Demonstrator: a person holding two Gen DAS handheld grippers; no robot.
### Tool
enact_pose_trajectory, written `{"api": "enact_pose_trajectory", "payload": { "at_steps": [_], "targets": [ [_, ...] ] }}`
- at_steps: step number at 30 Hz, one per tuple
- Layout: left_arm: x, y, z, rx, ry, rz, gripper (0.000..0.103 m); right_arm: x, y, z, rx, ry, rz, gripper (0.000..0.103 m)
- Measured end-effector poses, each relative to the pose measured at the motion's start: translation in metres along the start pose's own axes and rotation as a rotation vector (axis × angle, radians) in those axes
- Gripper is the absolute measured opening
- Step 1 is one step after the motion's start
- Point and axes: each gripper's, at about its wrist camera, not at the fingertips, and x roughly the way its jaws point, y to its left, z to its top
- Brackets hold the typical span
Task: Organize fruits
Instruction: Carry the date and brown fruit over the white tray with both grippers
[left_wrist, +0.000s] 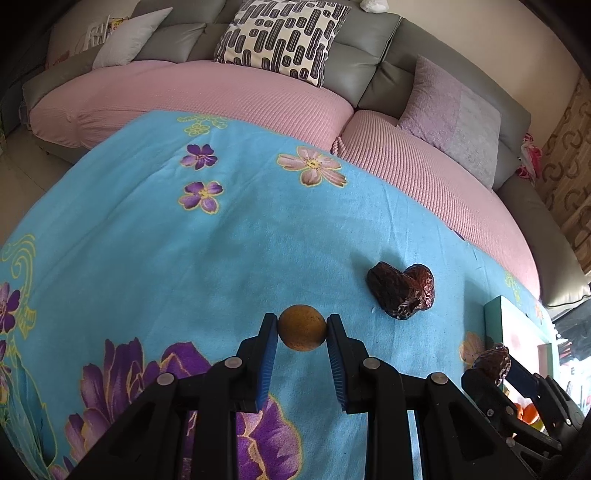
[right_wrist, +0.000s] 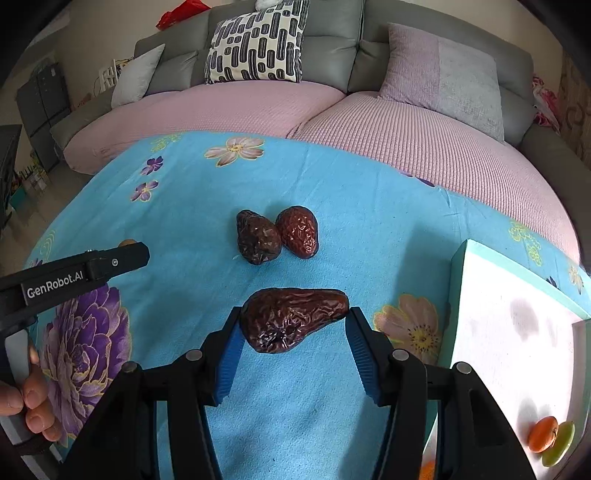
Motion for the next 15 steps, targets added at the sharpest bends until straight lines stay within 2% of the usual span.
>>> {"api": "enact_pose_trajectory", "payload": {
  "at_steps": [6, 15],
  "targets": [
    [-0.005, -0.015, -0.001, 0.024, -0.011, -0.021, 0.029, -0.025, -0.015, -0.002, 0.039, -0.032, -0.022, 0.057],
    [-0.008, -0.052, -0.008, 0.119, -0.011, -0.037, 0.029, -0.056, -0.05, -0.013, 0.132, -0.083, -0.041, 0.057]
  ]
}}
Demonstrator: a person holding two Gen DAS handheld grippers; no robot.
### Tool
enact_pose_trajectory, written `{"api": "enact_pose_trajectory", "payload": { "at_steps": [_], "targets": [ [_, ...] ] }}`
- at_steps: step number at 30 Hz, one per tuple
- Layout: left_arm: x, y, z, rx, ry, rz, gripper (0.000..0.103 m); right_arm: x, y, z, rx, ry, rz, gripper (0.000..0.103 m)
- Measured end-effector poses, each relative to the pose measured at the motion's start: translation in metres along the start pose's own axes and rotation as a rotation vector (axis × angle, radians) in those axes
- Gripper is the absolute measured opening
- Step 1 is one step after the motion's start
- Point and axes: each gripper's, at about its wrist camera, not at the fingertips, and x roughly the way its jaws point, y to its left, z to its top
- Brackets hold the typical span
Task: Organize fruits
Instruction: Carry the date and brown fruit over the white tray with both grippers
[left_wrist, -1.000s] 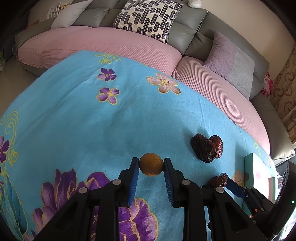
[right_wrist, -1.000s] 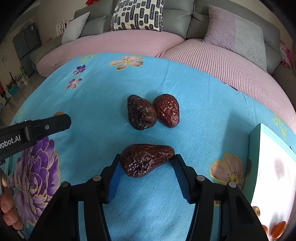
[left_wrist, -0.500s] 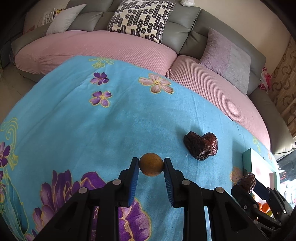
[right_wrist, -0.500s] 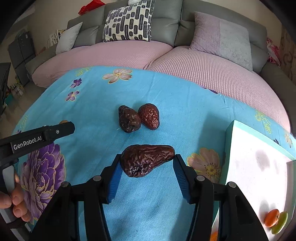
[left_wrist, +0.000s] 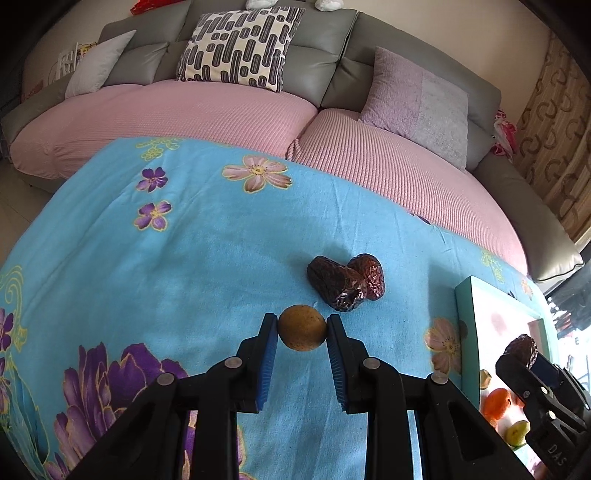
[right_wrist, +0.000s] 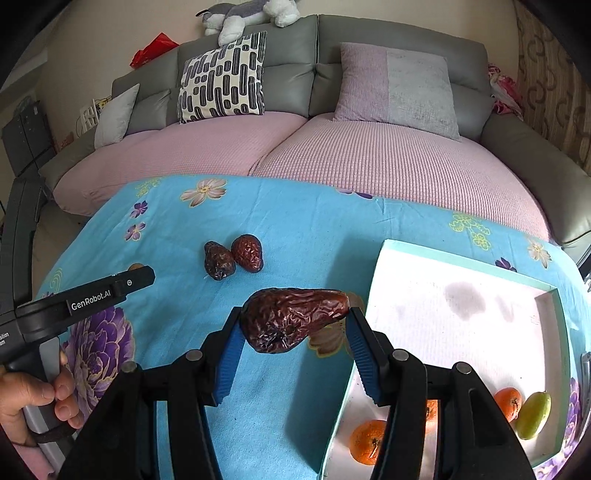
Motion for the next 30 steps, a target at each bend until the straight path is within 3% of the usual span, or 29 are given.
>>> {"api": "enact_pose_trajectory", "payload": {
  "at_steps": [13, 30],
  "targets": [
    [-0.001, -0.048, -0.003, 0.123, 0.02, -0.033, 0.029, -0.018, -0.067, -0.005, 0.134, -0.019, -0.061, 0.057],
    [-0.008, -0.192, 0.014, 0.396, 0.003, -0.17, 0.029, -0.051, -0.166, -0.02, 0.319, -0.089, -0.215, 0.057]
  ]
}}
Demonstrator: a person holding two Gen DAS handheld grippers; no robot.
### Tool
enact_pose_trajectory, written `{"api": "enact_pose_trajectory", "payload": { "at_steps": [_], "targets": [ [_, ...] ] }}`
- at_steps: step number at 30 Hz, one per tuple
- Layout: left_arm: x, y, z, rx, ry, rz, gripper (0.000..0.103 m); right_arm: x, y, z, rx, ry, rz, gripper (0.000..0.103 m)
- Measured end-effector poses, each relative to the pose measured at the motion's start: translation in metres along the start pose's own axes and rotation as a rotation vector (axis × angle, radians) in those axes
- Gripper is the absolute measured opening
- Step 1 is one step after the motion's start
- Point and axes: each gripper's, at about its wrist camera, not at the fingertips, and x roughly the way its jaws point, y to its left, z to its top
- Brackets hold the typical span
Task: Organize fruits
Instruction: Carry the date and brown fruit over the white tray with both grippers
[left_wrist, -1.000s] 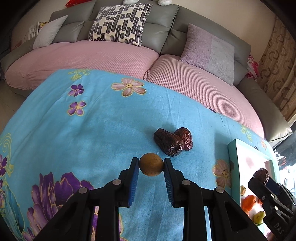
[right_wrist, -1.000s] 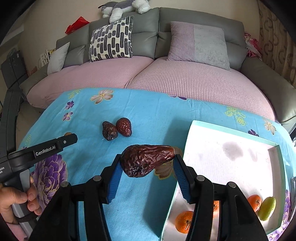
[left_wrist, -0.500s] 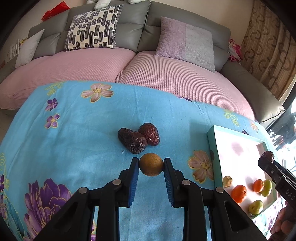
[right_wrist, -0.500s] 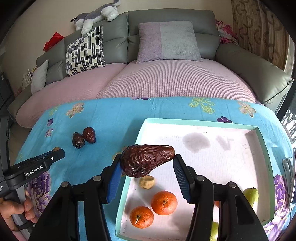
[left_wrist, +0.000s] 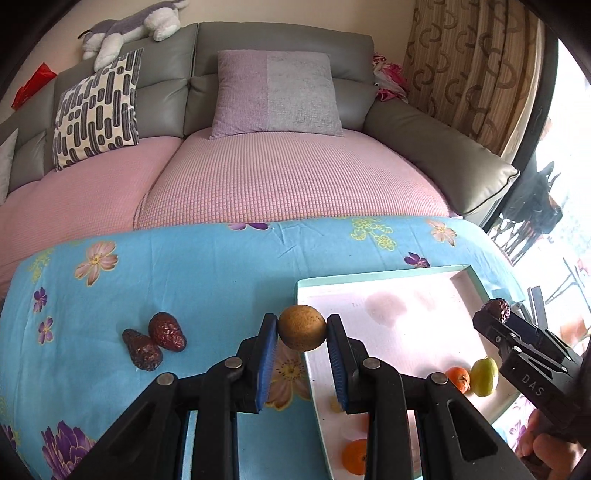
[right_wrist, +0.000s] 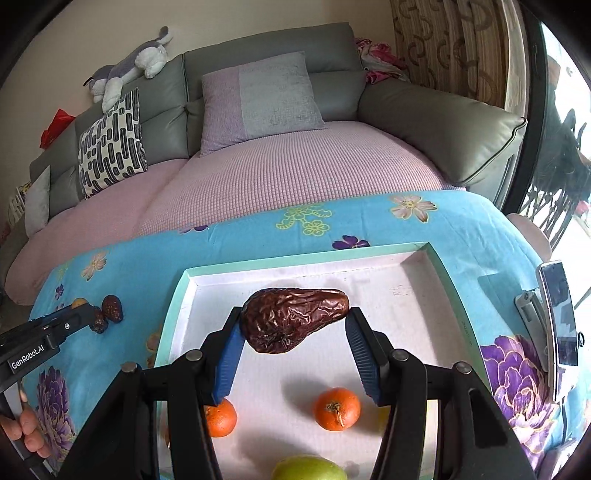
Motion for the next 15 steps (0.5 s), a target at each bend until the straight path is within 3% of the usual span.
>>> {"api": "enact_pose_trajectory", "payload": {
  "at_steps": [5, 8, 15],
  "targets": [
    [0.008, -0.031, 0.017, 0.07, 0.016, -0.056, 0.029, 0.0, -0.025, 0.001, 0.05, -0.011, -0.041, 0.057],
    [0.01, -0.044, 0.026, 0.103, 0.007, -0.05, 0.029, -0.002, -0.039, -0.001, 0.081, -0.018, -0.054, 0.057],
    [0.035, -0.049, 0.024, 0.084, 0.033, -0.055, 0.029, -0.001, -0.053, 0.001, 0.088, -0.028, -0.091, 0.057]
  ]
}}
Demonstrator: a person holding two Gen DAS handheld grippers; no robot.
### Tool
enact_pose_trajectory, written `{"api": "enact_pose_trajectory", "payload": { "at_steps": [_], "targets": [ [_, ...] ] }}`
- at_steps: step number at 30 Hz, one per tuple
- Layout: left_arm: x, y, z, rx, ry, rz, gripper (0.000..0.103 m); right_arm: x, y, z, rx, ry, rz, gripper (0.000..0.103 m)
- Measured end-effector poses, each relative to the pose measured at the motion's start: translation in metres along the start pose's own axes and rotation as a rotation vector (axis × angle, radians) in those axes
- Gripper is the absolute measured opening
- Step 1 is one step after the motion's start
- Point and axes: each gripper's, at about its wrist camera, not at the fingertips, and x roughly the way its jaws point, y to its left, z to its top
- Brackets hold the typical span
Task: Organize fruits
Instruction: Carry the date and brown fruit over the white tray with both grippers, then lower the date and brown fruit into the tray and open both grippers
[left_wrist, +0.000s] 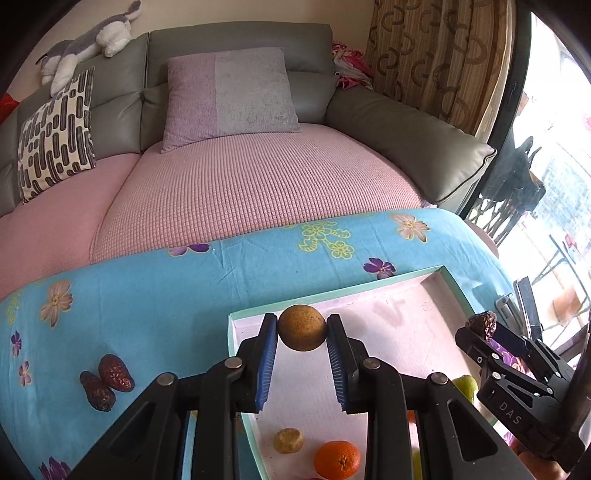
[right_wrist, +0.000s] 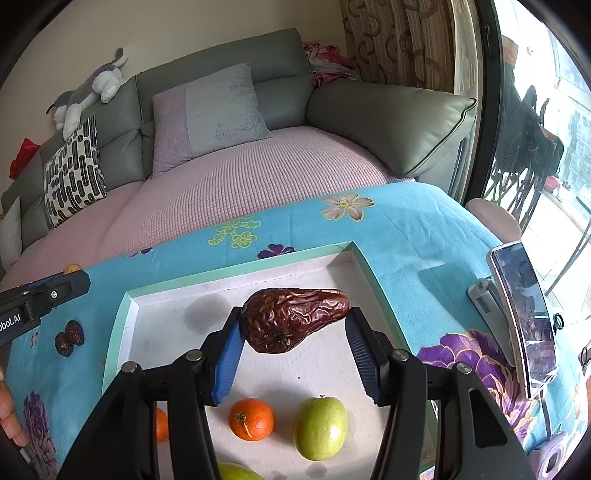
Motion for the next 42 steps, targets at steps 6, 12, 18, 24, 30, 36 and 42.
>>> {"api": "enact_pose_trajectory", "payload": {
  "at_steps": [6, 12, 18, 24, 30, 36, 42],
  "targets": [
    [0.036, 0.001, -0.017, -0.018, 0.081, -0.003, 0.029, 0.014, -0.002, -0.005, -0.004, 0.021, 0.009, 0.057],
    [0.056, 0.0, -0.027, -0.024, 0.126, 0.005, 0.029, 0.031, 0.0, -0.01, 0.001, 0.057, 0.019, 0.057],
    [0.067, -0.001, -0.032, -0.021, 0.15, 0.018, 0.029, 0.043, 0.0, -0.015, -0.005, 0.091, 0.006, 0.057],
    [0.074, 0.001, -0.036, -0.025, 0.174, 0.023, 0.029, 0.048, 0.002, -0.017, -0.017, 0.109, -0.007, 0.057],
    [0.075, 0.0, -0.036, -0.02, 0.176, 0.029, 0.029, 0.054, 0.002, -0.019, -0.024, 0.13, -0.025, 0.057],
    [0.075, 0.0, -0.037, -0.026, 0.178, 0.031, 0.029, 0.056, 0.003, -0.02, -0.034, 0.138, -0.033, 0.057],
    [0.074, 0.0, -0.037, -0.032, 0.178, 0.032, 0.029, 0.059, 0.004, -0.02, -0.044, 0.148, -0.035, 0.057]
  ]
}}
